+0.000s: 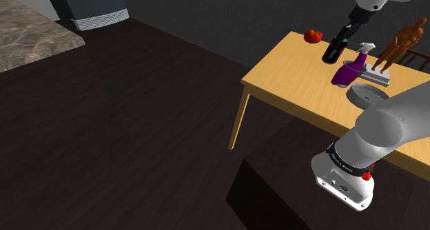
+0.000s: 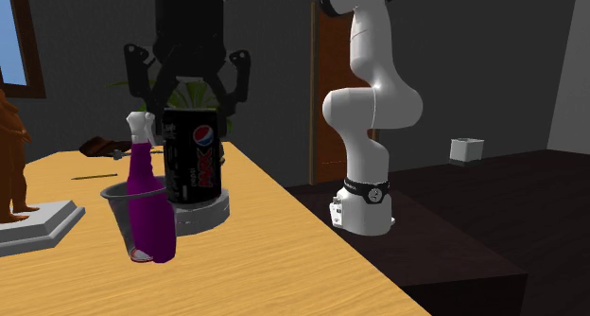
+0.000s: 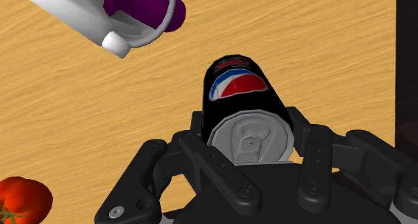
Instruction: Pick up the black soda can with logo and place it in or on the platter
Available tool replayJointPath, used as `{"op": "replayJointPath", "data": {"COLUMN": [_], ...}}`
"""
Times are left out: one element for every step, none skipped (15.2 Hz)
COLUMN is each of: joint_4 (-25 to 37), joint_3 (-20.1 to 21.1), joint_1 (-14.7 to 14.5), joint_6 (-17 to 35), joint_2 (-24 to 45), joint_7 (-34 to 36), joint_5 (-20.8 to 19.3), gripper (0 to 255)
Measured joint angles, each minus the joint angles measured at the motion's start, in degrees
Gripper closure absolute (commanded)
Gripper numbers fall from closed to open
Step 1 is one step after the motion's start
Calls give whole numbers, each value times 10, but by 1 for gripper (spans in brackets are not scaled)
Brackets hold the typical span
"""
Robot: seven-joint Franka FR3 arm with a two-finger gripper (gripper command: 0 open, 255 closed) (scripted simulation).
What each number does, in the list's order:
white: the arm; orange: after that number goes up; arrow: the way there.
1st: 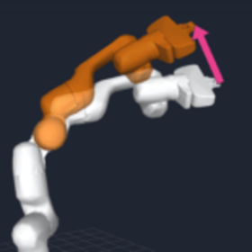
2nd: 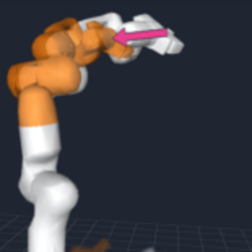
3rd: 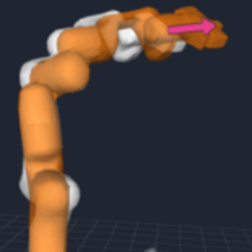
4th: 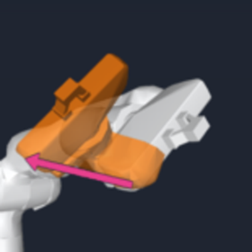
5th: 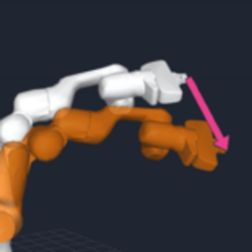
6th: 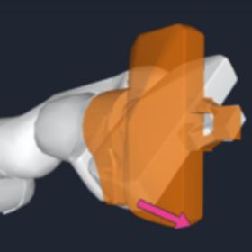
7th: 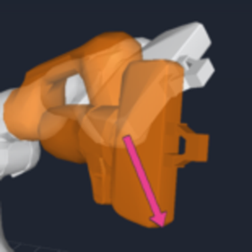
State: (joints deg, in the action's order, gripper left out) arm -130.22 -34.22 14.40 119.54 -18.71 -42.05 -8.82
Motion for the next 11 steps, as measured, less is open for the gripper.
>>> {"op": "replayJointPath", "data": {"joint_4": [-7,-12,-21,-21,-21,-29,-28,-32,-27,-25,-27], "joint_3": [-7,-12,-18,-29,-33,-39,-45,-50,-62,-72,-81], "joint_1": [8,14,23,30,39,47,53,60,64,70,79], "joint_6": [-2,-3,-6,-8,-19,-19,-24,-26,-30,-33,-35], "joint_2": [-10,-18,-32,-36,-48,-58,-65,-72,-72,-75,-82], "joint_7": [-10,-18,-28,-43,-51,-61,-71,-79,-94,-107,-121], "joint_5": [-7,-13,-22,-26,-34,-41,-46,-52,-55,-59,-66], "gripper": [255,255,255,255,255,255,255,255,255,255,255]}}
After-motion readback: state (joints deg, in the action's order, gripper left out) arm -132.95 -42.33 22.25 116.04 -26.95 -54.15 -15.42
